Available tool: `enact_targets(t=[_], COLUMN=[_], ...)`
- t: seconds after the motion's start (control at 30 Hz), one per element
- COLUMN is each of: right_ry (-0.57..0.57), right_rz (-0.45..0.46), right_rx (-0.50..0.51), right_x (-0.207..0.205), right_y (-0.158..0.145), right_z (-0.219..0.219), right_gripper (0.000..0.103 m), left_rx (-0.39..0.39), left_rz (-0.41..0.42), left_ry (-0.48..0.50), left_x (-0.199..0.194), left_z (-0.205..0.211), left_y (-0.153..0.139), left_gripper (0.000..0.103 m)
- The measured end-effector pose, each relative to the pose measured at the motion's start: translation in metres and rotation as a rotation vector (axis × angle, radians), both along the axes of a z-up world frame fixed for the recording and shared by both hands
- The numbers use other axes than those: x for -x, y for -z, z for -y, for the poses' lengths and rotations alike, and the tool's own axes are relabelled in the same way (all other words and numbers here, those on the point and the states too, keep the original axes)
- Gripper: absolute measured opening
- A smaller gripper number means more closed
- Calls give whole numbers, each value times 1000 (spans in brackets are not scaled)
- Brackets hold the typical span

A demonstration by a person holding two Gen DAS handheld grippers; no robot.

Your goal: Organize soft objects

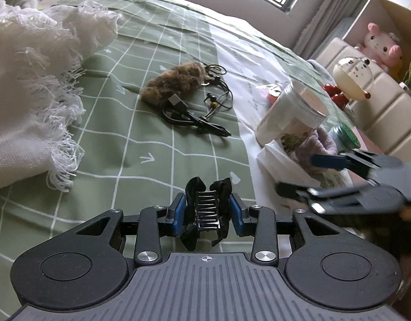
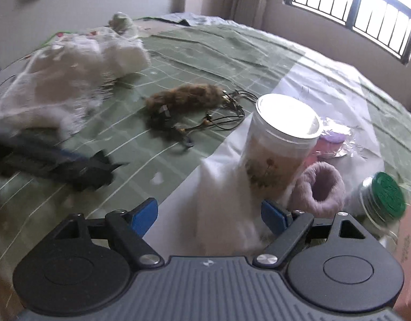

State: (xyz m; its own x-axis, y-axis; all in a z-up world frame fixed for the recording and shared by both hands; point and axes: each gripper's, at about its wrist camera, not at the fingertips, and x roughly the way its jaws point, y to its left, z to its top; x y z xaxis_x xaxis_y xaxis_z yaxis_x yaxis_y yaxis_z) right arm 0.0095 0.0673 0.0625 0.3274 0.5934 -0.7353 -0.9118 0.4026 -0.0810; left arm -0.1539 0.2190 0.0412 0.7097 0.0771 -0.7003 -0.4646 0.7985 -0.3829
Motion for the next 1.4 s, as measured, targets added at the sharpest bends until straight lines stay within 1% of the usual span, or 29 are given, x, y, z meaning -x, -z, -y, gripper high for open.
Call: enact_targets(t=[0.07, 0.13, 0.17, 0.2, 0.23, 0.3, 0.37, 0.43, 0.53, 0.63, 0.7, 0.77, 0.83, 0.9, 0.97, 1.07, 1.13, 1.17, 1.2, 1.27, 1.3, 1.4], right_ry=[21, 41, 40, 39, 36, 17, -4, -4, 55, 157, 231, 301, 376, 442, 511, 593, 618, 608, 605, 622, 627, 646], right_rz=[-57, -130, -168, -191, -193, -176, -156, -126, -68, 16, 52, 96, 124, 135, 115, 39, -40, -83, -129, -161, -165, -169], right_rx=[36, 57, 70, 67, 49, 15, -37, -91, -161, -209, -227, -234, -228, -224, -230, -248, -272, -282, -286, -300, -306, -303], right_x=[-18, -31, -33, -34, -31, -24, -21, -25, -45, -73, -94, -112, -130, -145, -160, -182, -196, -199, -205, -207, -206, -204], right_y=[10, 17, 18, 17, 11, -5, -31, -58, -97, -128, -141, -149, -150, -146, -139, -123, -106, -101, -90, -73, -67, -53], right_z=[-12, -16, -16, -13, -7, 3, 18, 32, 56, 90, 117, 148, 185, 218, 255, 295, 315, 326, 331, 340, 342, 349], right_gripper=[84, 56, 28, 19, 19, 14, 14, 14, 14, 14, 14, 14, 14, 14, 14, 14, 17, 24, 39, 54, 55, 56], left_rx=[-8, -23, -30, -38, -44, -59, -98, -156, -231, -240, -233, -233, -227, -202, -148, -46, 12, 24, 21, 10, 15, 43], left_rz=[-7, -21, -26, -31, -32, -16, 10, 41, 95, 138, 163, 185, 200, 211, 220, 212, 155, 104, 64, -4, -28, -44], left_ry=[1, 3, 5, 10, 17, 35, 52, 69, 85, 128, 177, 244, 313, 387, 445, 519, 560, 577, 585, 591, 584, 575], left_x=[0, -1, -2, -5, -8, -17, -32, -55, -96, -140, -170, -201, -229, -258, -284, -319, -342, -353, -360, -365, -365, -355], left_z=[-2, -4, -4, -5, -5, -6, -7, -7, -3, 14, 36, 67, 100, 136, 169, 210, 234, 245, 253, 264, 265, 255], left_y=[0, -3, -5, -9, -13, -27, -48, -75, -117, -148, -163, -173, -178, -178, -173, -157, -134, -119, -106, -80, -67, -45], left_gripper=[39, 39, 39, 39, 39, 39, 39, 39, 39, 39, 39, 39, 39, 39, 39, 40, 41, 41, 41, 40, 40, 40])
